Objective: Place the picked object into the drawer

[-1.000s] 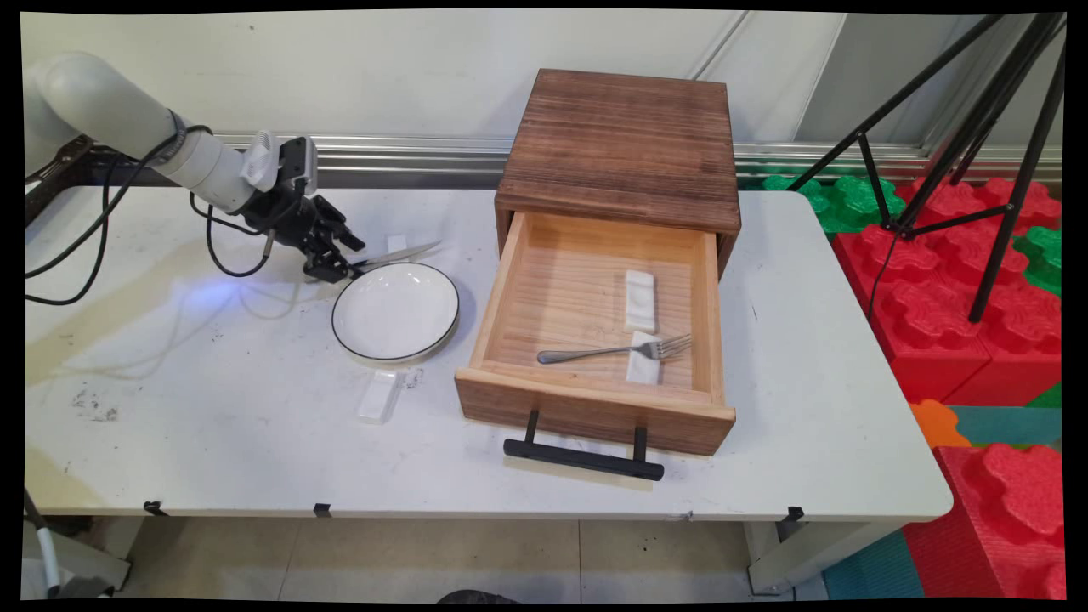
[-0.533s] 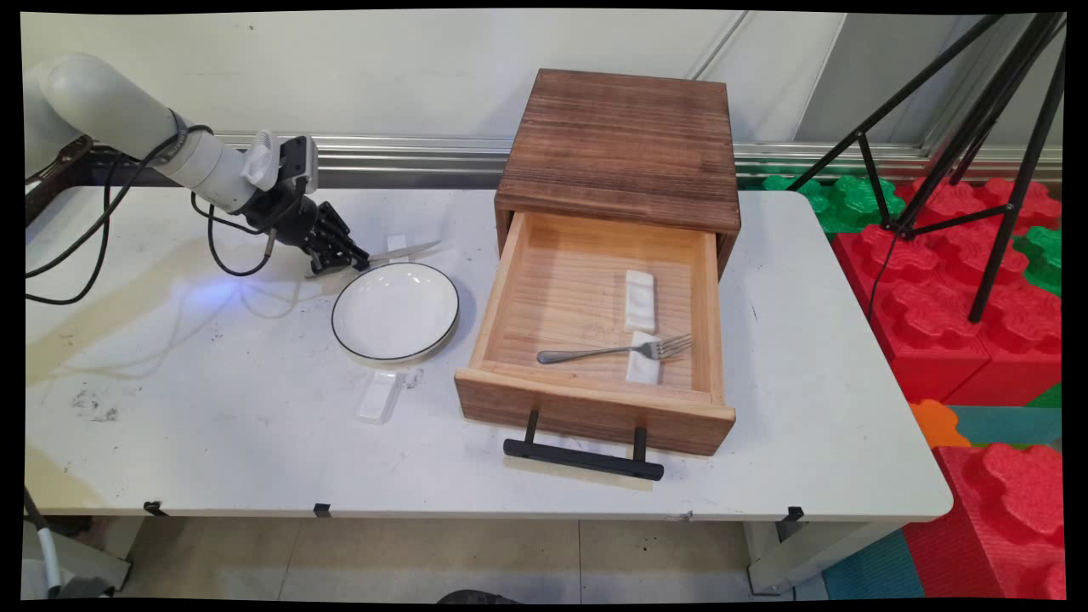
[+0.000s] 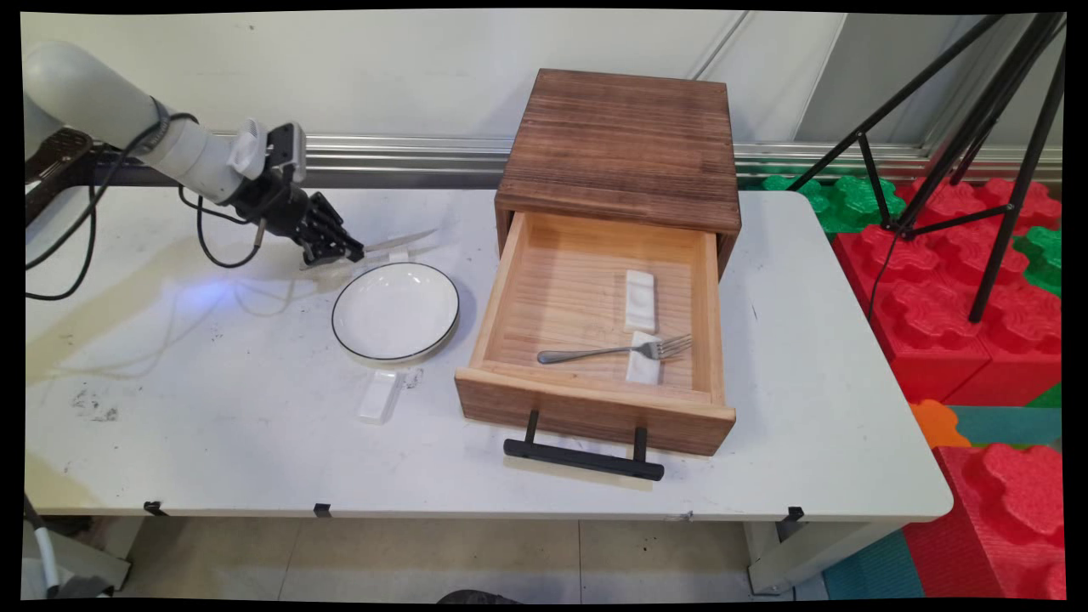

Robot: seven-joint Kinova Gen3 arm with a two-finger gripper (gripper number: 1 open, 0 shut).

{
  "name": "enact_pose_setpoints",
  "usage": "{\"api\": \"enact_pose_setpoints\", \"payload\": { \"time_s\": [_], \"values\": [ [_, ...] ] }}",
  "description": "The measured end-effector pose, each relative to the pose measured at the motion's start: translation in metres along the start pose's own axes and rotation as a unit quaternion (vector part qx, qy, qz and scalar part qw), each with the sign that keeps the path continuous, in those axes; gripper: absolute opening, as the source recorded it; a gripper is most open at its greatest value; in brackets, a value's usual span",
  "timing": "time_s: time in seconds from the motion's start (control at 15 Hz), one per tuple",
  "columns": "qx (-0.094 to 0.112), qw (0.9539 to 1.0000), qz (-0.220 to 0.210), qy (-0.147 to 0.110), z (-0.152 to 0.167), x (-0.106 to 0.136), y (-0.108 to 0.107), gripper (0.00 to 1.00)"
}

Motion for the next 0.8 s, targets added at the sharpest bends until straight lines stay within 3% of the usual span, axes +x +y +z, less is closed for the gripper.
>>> {"api": "enact_pose_setpoints", "payload": {
  "time_s": [0.8],
  "values": [
    [0.006, 0.9973, 0.025, 0.069, -0.08, 0.056, 0.017, 0.0]
  ]
}}
